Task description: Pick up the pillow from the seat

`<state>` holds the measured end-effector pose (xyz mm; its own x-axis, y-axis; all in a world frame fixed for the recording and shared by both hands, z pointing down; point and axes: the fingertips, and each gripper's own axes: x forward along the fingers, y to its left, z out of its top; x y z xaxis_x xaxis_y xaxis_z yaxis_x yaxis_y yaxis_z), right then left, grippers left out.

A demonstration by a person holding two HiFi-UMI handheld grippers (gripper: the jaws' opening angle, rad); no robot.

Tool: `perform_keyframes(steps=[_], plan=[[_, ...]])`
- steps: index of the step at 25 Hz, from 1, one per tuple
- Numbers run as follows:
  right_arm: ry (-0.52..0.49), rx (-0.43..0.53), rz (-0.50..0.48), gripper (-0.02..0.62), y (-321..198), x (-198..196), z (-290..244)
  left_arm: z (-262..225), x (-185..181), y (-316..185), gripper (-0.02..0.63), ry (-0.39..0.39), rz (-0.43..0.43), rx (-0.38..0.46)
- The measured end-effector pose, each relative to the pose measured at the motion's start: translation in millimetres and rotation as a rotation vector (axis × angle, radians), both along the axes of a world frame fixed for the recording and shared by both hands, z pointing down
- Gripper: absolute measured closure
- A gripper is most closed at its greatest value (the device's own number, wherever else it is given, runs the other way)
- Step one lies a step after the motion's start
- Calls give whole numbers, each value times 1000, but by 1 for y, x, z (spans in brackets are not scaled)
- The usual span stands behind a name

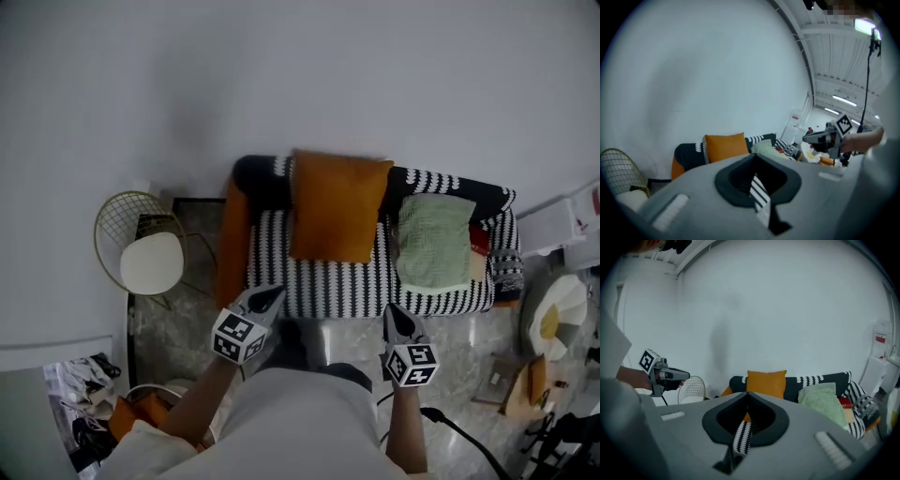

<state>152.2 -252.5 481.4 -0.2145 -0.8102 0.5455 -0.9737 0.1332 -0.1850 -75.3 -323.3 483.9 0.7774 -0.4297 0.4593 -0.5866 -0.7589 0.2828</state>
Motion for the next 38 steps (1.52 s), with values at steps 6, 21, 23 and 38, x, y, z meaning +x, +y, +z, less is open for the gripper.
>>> perform_keyframes(steps=[6,21,23,38], plan=[[18,-24,-6,591,-20,-4,8,6,0,-25,607,16,11,-4],[11,-43,-78,591,-60,-5,20,18,-2,-45,607,-11,-44,-19],[5,-45,-97,591,-65,1,24,18,2,-46,607,-20,-62,-4],[11,-111,-294,589,-124,62,53,31,60,-90,607,-81,-203,77]])
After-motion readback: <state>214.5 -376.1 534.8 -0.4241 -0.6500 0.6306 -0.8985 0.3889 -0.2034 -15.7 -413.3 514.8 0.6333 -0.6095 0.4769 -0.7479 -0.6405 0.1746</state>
